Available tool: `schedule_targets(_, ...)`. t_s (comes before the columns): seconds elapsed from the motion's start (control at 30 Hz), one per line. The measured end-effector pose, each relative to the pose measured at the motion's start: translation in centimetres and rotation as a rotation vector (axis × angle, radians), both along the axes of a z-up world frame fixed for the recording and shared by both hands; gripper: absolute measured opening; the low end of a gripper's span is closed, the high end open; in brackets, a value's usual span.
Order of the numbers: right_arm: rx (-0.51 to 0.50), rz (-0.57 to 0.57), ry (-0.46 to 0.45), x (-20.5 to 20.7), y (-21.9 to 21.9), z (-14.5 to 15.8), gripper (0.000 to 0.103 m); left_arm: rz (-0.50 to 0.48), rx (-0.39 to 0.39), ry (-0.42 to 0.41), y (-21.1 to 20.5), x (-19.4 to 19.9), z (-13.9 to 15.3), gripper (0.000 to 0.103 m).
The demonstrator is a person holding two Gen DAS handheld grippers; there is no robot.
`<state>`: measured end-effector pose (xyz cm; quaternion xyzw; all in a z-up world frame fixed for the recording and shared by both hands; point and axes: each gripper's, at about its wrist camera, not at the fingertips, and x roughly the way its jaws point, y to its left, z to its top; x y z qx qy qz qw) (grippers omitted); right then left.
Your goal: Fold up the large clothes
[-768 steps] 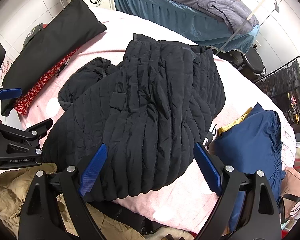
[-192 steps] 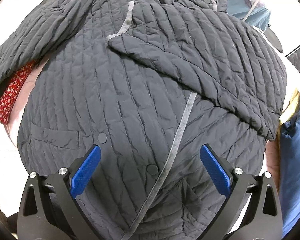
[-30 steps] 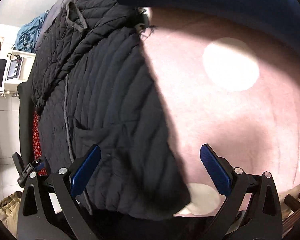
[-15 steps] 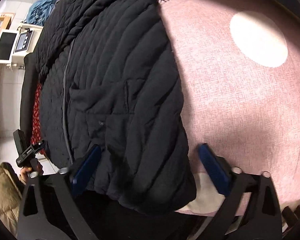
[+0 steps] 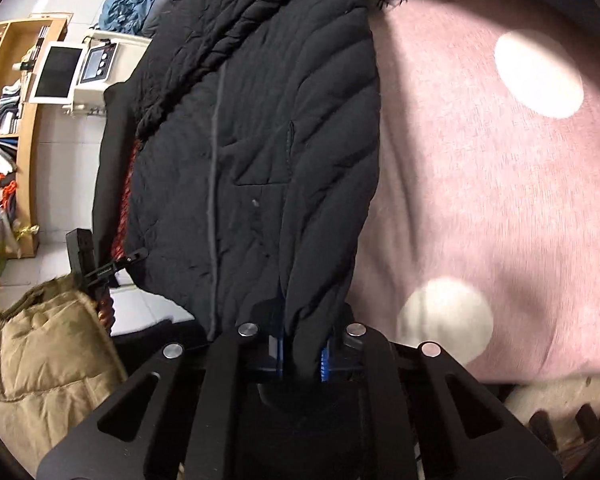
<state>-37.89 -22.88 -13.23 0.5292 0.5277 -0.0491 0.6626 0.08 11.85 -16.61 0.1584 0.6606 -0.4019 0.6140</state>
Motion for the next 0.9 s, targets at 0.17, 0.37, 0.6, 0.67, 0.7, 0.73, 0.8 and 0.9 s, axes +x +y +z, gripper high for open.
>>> schedule_targets(0.17, 0.075, 0.010, 0.059, -3.0, 2.0, -0.7, 0.012, -0.026, 0.057, 0.080, 2.6, -2.5, -1.0, 0.008)
schedule_targets(0.37, 0.120, -0.055, 0.057, -2.4, 1.4, -1.3, 0.011, 0.046, 0.041, 0.105, 1.0, -1.5, -0.7, 0.008)
schedule_targets(0.6, 0.009, -0.025, -0.081, 5.7, -4.6, 1.9, 0.011, 0.078, -0.152, -0.003, -4.4, 4.9, 5.3, 0.008)
schedule_targets(0.67, -0.038, -0.044, -0.121, 8.0, -6.9, 3.1, 0.011, 0.113, -0.204, -0.054, -7.0, 8.1, 7.0, 0.008)
schedule_targets(0.7, -0.065, -0.060, -0.143, 9.1, -8.3, 3.8, 0.011, 0.124, -0.222, -0.066, -7.6, 9.2, 7.6, 0.008)
schedule_targets(0.73, -0.099, -0.078, -0.157, 10.4, -10.1, 4.7, 0.011, 0.138, -0.240, -0.087, -8.8, 10.5, 8.2, 0.008)
schedule_targets(0.8, -0.148, -0.103, -0.184, 12.2, -12.8, 6.0, 0.011, 0.163, -0.257, -0.156, -10.8, 13.3, 9.7, 0.008)
schedule_targets(0.9, -0.157, -0.207, -0.254, 14.4, -17.5, 7.9, 0.011, 0.209, -0.292, -0.187, -13.4, 17.0, 11.4, 0.008)
